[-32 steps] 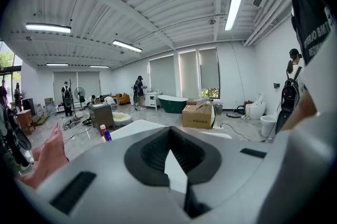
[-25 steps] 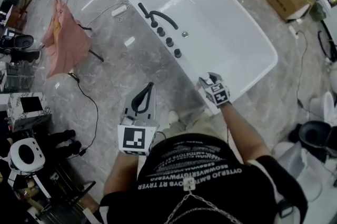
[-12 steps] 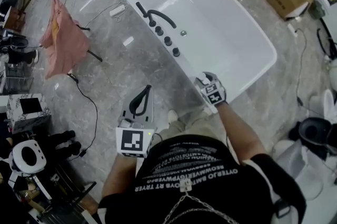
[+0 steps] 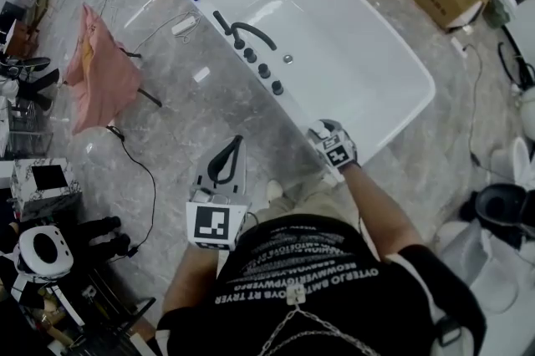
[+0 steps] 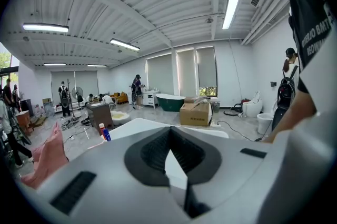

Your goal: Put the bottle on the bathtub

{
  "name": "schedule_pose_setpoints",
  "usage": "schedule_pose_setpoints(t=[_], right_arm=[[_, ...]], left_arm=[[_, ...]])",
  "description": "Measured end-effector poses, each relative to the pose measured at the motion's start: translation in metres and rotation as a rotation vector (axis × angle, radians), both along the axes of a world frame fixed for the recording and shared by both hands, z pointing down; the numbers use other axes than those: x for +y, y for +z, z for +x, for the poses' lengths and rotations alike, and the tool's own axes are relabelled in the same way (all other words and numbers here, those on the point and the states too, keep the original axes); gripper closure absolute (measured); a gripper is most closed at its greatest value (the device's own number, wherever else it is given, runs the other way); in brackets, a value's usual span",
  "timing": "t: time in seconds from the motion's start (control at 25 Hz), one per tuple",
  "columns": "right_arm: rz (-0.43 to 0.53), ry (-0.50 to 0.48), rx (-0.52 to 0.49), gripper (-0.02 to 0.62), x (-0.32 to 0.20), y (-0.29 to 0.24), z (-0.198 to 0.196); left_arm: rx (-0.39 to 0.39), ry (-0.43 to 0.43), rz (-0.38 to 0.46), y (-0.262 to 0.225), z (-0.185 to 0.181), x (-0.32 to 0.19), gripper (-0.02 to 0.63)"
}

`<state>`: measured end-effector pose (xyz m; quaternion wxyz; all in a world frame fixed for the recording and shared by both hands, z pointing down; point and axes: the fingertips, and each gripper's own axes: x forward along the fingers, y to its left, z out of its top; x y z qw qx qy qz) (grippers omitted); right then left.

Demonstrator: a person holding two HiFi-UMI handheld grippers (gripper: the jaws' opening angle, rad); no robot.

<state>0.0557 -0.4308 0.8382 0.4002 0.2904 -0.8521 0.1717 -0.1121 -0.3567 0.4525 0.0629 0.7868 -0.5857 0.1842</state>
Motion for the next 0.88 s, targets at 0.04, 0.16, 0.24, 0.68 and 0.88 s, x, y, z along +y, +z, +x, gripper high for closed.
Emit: schedule_pose_setpoints(t=[0.04,0.16,0.24,0.68,0.88], right_arm=[[0.0,0.004,-0.01,0.436,0.001,-0.002,0.001],[0.007,0.015,-0.048,0.428,0.003,-0.011,-0.001],[0.012,0.009,-0.049,0.419,0.004,-0.014,-0.001],[0.058,0.173,-0.101,0.407,0.005,-0.047,0.05],[0.143,0.327,-0.208,0.444,0.003,-0.093,0.086]], left_arm=[[0.011,-0.003,0.002,-0.001,0.001,0.001,0.603],[0.049,-0.013,0.002,-0.004,0.002,0.002,0.603],[0.056,-0.011,0.005,-0.005,0.001,0.003,0.603],[0.071,0.055,0.051,-0.015,0.009,-0.007,0.603],[0.058,0.083,0.089,-0.021,0.01,-0.014,0.603]])
